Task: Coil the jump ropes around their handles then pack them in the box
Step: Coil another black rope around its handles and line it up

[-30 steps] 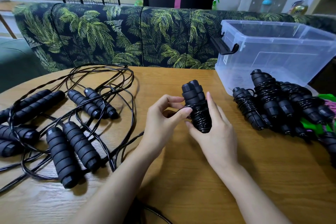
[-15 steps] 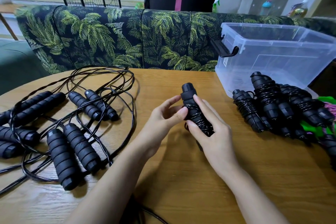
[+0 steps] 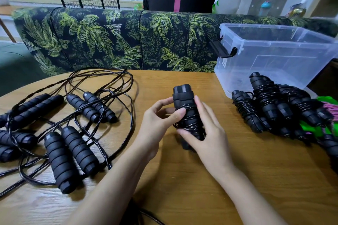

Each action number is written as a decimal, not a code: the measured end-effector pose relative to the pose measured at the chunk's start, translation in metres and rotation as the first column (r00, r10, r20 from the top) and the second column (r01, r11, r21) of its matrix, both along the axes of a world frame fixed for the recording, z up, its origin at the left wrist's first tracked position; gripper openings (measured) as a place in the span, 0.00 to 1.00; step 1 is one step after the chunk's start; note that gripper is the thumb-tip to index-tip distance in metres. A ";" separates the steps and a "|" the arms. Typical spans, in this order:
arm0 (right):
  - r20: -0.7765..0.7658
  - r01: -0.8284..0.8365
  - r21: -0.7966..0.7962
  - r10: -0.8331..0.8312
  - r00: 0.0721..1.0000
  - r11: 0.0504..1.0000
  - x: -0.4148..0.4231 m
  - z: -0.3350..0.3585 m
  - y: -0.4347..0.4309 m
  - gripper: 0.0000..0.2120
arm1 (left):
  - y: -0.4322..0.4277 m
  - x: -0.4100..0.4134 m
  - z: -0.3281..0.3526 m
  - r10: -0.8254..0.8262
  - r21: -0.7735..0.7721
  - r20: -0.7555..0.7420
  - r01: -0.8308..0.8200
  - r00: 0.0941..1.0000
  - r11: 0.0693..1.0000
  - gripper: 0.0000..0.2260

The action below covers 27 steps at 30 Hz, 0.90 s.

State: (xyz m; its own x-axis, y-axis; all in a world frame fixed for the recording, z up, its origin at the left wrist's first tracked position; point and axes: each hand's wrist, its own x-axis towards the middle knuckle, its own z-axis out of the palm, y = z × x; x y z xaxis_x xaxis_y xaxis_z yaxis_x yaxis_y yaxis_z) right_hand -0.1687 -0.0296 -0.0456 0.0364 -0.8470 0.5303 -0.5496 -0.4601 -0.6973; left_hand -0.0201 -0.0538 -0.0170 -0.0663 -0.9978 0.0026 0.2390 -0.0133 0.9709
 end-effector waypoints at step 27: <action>0.389 -0.298 0.160 0.217 0.895 0.941 -0.012 0.016 0.000 0.30 | -0.003 0.006 0.003 0.013 -0.083 -0.020 -0.015 1.000 0.996 0.21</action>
State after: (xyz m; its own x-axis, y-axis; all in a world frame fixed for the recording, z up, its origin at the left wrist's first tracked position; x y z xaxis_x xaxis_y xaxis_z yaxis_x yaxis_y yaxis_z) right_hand -0.1802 -0.0291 -0.0296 0.1089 -0.9267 0.3598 -0.1236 -0.3717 -0.9201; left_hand -0.0138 -0.0570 -0.0143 -0.0517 -0.9949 0.0866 0.2571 0.0705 0.9638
